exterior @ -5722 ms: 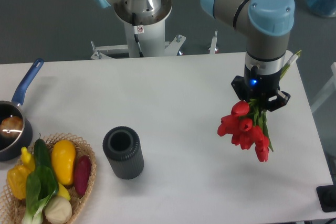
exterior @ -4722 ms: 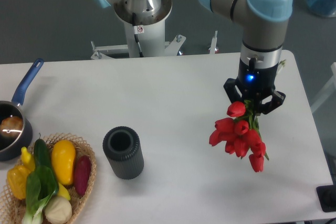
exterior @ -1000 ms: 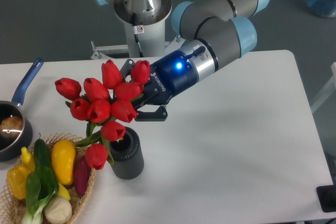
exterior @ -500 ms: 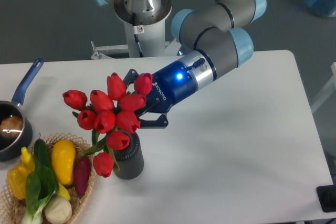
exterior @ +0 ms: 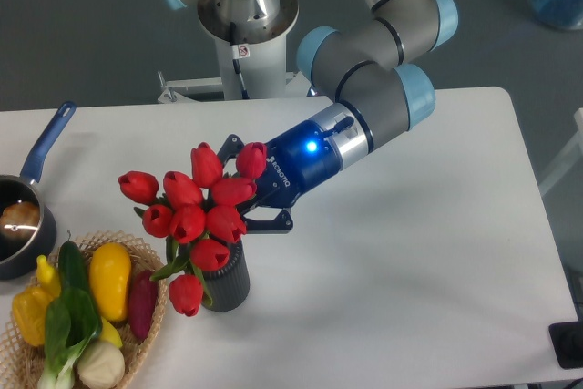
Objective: Insert the flowers into the vase
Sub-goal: 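Push the tulip stems deeper into the vase and settle them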
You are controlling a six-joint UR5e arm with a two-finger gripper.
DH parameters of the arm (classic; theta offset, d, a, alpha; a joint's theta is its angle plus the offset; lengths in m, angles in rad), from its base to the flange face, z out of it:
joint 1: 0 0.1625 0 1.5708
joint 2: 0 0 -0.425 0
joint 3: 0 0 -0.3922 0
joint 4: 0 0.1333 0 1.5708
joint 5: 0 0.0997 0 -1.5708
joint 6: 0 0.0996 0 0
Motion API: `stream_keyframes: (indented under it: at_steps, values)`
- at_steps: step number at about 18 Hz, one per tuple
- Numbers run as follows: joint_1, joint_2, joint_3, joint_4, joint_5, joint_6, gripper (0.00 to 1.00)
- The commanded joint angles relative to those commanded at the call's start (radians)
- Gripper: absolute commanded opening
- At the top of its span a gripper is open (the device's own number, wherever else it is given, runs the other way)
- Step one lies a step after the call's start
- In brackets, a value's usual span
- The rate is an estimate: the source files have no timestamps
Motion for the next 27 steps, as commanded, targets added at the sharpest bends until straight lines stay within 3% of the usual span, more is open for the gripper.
stream_keyframes:
  at_steps: [7,11,22,27]
  values:
    - [0.003,-0.014,-0.025,-0.002,0.006,0.066,0.06]
    - [0.005,-0.017,-0.087,-0.002,0.006,0.184,0.07]
    - [0.018,-0.015,-0.147,-0.003,0.026,0.242,0.08]
    - [0.017,-0.015,-0.153,-0.003,0.038,0.252,0.15]
